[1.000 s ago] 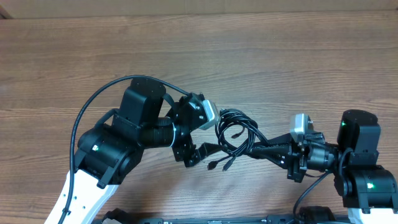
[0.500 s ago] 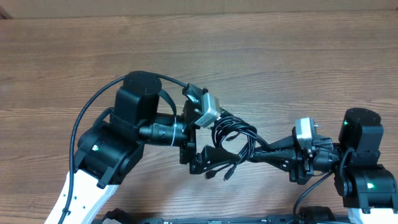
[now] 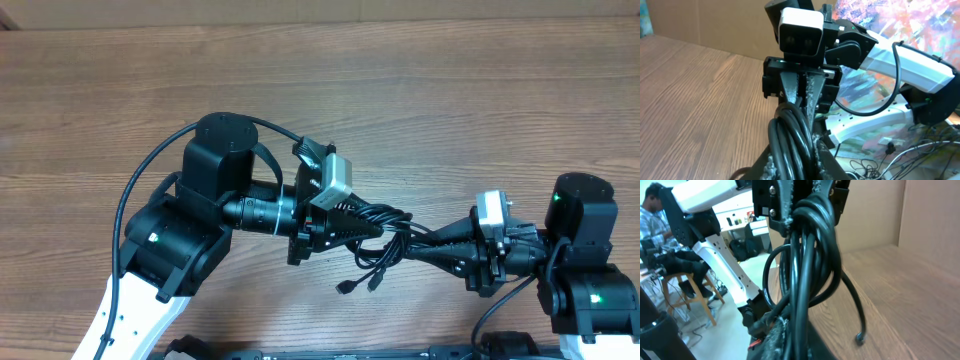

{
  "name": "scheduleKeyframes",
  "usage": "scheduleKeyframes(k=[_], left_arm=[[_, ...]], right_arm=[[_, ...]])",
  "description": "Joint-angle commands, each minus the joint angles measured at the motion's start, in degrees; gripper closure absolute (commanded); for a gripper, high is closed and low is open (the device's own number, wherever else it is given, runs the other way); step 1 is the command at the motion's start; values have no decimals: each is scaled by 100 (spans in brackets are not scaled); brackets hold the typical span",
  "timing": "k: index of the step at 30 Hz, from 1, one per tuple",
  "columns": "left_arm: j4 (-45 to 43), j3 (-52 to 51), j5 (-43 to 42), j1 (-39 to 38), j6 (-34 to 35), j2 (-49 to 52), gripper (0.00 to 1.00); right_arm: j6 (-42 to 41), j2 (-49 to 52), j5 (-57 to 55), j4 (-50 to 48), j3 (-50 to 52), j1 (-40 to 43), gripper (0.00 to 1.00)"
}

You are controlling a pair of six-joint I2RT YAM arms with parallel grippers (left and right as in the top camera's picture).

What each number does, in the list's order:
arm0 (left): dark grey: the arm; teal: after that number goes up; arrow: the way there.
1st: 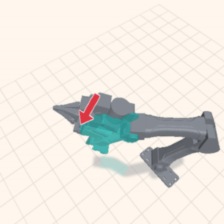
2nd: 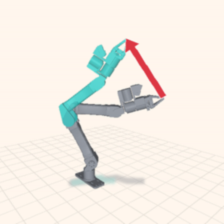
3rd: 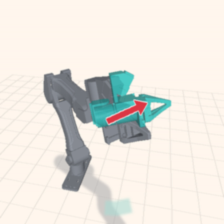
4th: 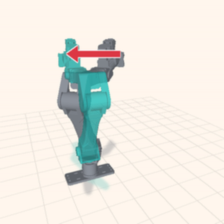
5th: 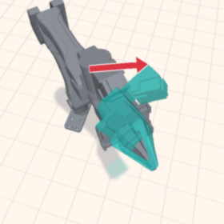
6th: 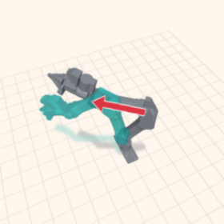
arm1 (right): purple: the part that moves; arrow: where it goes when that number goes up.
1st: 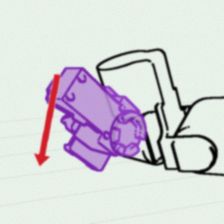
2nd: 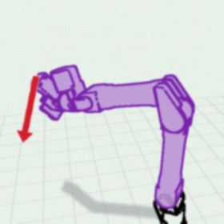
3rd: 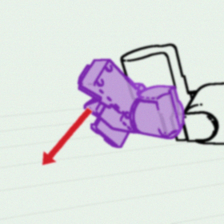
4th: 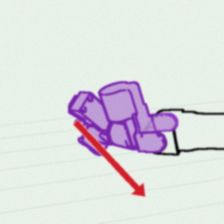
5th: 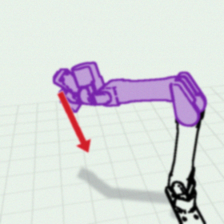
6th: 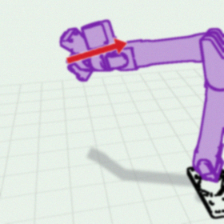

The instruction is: Untangle cables

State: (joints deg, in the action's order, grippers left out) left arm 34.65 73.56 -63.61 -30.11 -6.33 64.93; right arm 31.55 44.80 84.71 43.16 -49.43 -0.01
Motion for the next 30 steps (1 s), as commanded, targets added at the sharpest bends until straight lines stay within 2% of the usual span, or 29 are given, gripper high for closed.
scheduleKeyframes(k=[1,3,5,7,8,10,11,12,14,20,21,23,25,30], left_arm=[[-39,83,146,11,13,-44,86],[-17,83,247,11,13,-44,96],[2,81,339,11,13,-44,96],[4,81,772,15,13,-44,96],[33,83,975,24,13,-44,96],[238,83,1849,76,46,-44,96],[306,83,2260,85,179,-44,96],[372,81,2927,85,590,-44,96],[354,81,3195,85,911,-44,96],[157,81,3202,83,1648,105,96],[79,81,3198,31,2050,238,96],[-131,81,2955,-105,2369,396,96],[-507,81,2651,-372,2437,586,96],[-758,81,2671,-820,2435,713,96]], right_arm=[[-2,-31,109,22,-90,-2,91],[-20,-31,109,20,-90,-2,91],[-20,-31,107,22,-90,-2,73],[-295,-31,-48,26,-90,-2,20],[-638,-31,-415,52,-90,-2,11],[-1412,-31,-1443,267,-90,-2,1],[-1528,-31,-1567,299,-90,-2,0],[-1631,-31,-1582,280,-90,-2,0],[-1679,-31,-1563,219,-90,-2,0],[-1611,-31,-1001,28,-90,-81,0],[-1613,-31,-874,-243,-90,-321,0],[-1613,-31,-901,-391,-90,-590,0],[-1613,-31,-1080,-555,-90,-909,0],[-1657,-13,-1921,-542,-90,-1241,0]])
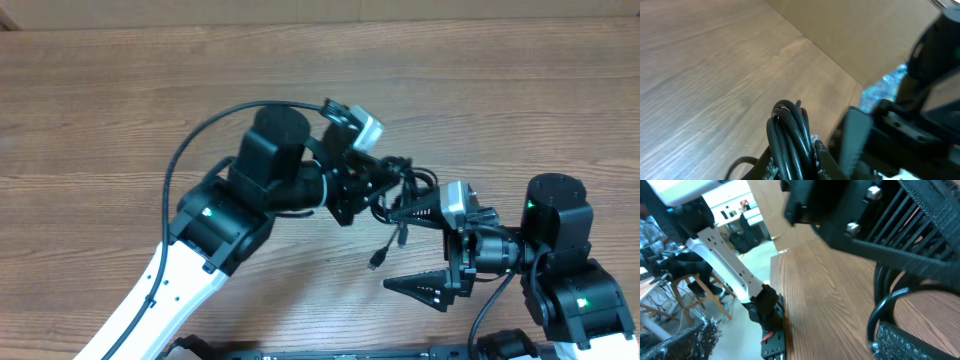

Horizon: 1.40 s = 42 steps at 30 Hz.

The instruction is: Untangle cables

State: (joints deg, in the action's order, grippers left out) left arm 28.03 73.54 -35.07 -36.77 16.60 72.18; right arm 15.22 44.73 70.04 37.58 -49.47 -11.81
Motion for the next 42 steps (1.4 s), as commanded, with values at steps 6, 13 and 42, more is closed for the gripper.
scheduleKeyframes(k=[6,13,42], left_arm=[[-315,83,-201,-153,190,-7,96],[-584,83,-184,-151,293,203,96],[-173,85,-551,564,-376,195,96]], right_arm=[[-22,175,-238,-61,-85,-140,3],[299,337,66,-463,-85,-726,3],[-640,365,-627,-1462,-85,-1217,20]])
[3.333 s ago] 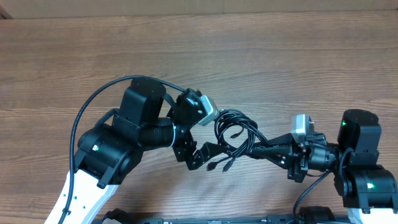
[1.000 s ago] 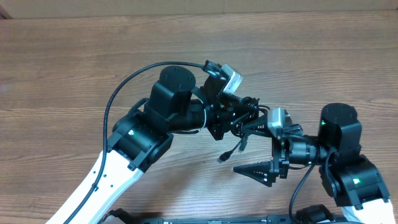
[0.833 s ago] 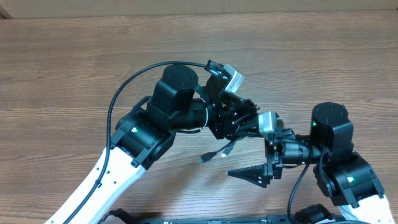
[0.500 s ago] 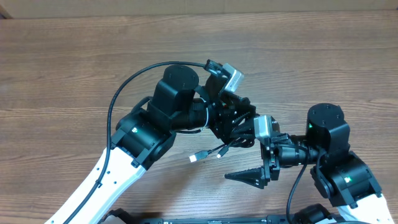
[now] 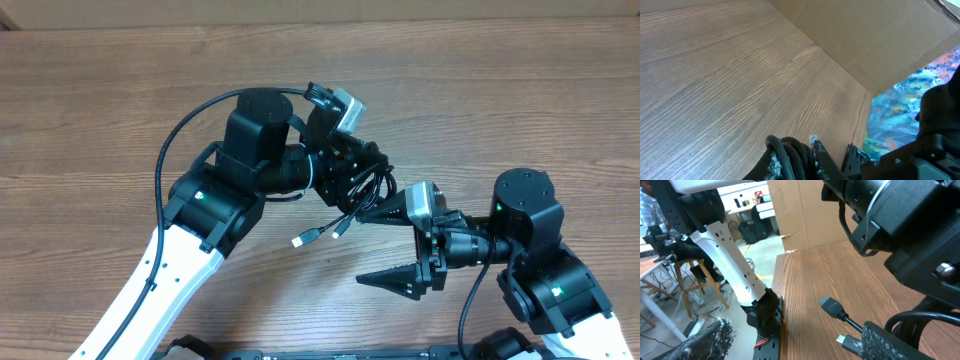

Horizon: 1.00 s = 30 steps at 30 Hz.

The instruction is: Untangle cables

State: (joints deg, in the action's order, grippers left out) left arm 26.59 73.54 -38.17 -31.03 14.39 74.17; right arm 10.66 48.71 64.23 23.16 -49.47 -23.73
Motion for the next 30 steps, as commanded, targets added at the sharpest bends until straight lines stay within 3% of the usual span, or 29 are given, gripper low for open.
scheduleKeyframes(k=[1,4,7,16,30], left_arm=[[-31,85,-350,-11,-160,-4,96],[-116,85,-835,-11,-654,-85,96],[-363,85,-798,-11,-621,-155,96],[-212,85,-267,-7,-601,-155,96],[-282,85,-660,-175,157,-153,96]], right_arm=[[-664,22,-608,-37,-85,-26,19],[-1720,186,-931,-645,-85,-26,17],[-2406,437,-929,-1178,-85,-33,17],[-2391,656,-343,-1550,-85,-33,22],[-2592,667,-232,-1950,-85,-33,22]])
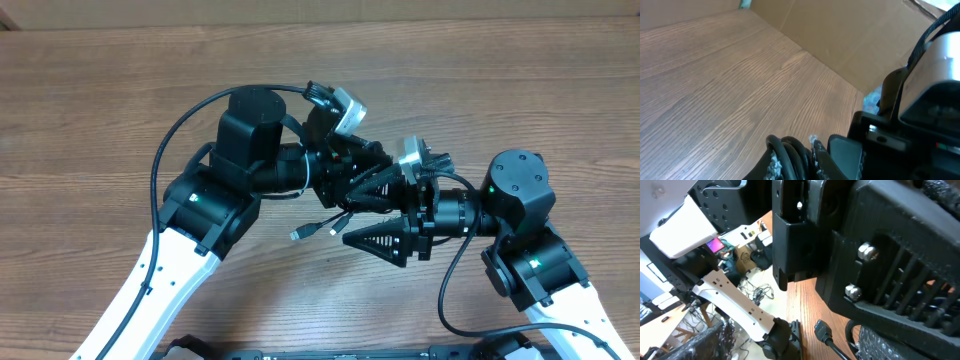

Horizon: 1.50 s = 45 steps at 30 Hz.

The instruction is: Untangle cables

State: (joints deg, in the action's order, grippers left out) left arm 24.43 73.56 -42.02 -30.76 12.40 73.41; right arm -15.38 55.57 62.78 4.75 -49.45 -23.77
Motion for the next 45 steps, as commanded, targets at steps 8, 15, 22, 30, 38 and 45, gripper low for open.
scheduleKeyframes(k=[8,15,22,30,38,45], left_arm=[[-413,81,313,-463,992,-76,96],[-181,81,1443,-280,1062,-76,96],[243,81,1567,505,1231,-76,96],[400,81,1259,1473,1220,-79,96],[79,83,-1414,1810,-1054,-79,96],[369,83,-2179,1810,-2223,-79,96]], right_arm=[[-116,-20,-245,-199,-87,-28,22],[-68,-22,1703,-1362,-87,-28,22],[240,-22,2293,-1370,-87,-28,24],[343,-20,2562,-1252,-87,-28,28],[341,-20,1419,-494,-81,-26,27],[55,-31,-1329,1062,-83,-26,25]])
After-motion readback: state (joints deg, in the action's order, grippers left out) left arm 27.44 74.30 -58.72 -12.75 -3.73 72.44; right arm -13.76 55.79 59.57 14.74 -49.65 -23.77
